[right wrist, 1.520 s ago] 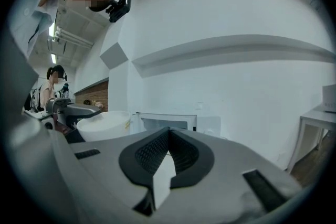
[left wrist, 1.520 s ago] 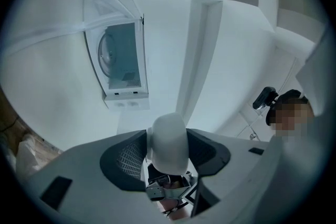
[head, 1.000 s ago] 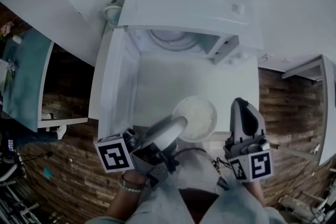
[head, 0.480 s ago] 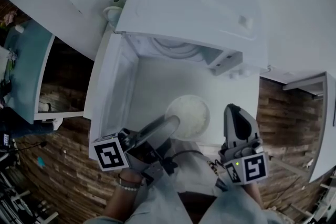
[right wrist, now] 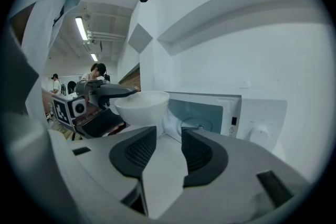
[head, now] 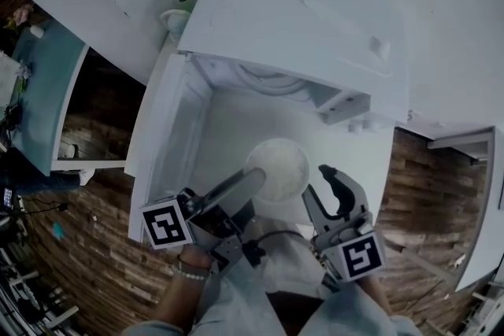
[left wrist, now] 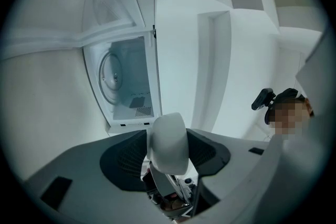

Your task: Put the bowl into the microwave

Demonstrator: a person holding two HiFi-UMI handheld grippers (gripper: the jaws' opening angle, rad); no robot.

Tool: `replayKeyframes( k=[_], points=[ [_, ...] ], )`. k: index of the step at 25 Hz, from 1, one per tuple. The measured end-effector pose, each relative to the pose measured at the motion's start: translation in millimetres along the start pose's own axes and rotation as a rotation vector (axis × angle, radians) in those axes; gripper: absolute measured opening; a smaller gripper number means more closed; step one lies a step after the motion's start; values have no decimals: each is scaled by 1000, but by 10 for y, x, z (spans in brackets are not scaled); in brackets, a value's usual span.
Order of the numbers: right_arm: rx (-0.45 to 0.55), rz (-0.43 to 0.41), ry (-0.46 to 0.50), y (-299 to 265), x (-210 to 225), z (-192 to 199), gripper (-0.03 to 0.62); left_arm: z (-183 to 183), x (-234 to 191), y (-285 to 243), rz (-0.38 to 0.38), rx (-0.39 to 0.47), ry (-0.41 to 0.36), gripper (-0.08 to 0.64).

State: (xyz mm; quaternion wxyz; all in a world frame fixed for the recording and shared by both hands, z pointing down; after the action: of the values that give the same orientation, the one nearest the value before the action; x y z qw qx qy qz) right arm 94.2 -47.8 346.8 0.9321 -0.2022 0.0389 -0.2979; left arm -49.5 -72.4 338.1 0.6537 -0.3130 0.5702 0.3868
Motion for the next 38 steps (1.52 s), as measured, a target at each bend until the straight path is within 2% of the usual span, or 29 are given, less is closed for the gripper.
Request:
replayKeyframes(
  k=[3,9,12,14,16,21,31,38],
  points=[
    [-29,-34,1,-58,-26,68,193,-38,-45,-28,-5,4,-1,224],
    [-96,-52,26,-137,-40,210,256,-85,-166,-87,-19,21,21,223],
    [-114,-83,38,-162,-73,241,246,-99,-212,-137,-17,23,27,222],
    [-111,-94,43,-172,-75,247,186,-100,-239,-162,-14,27,33,224],
    [-103,-89,32,-182,-56,246,179,-97,-267,-184,-14,29,38,224],
    [-101,-106,46,-253,-58,275,296,-95,-330,-231,-9,44,63,224],
    [-3,-111,13,-472,-30,176,355,-142,-439,-309,20,81,112,222],
    [19,-146,52,-624,-31,144,370,-149,-502,-357,28,89,126,222]
  ],
)
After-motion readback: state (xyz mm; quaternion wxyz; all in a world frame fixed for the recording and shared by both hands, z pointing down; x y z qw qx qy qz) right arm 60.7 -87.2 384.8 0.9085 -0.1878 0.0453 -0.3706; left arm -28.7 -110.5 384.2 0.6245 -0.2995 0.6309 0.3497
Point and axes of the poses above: the fingertips, and each gripper's own axes: y backward along the fingers, x to its right, z out of its underside, the point moved 4 cm from there along y, backward along the fingers, and after that the axes turned 5 degrees about -x, right-handed, at the moved point
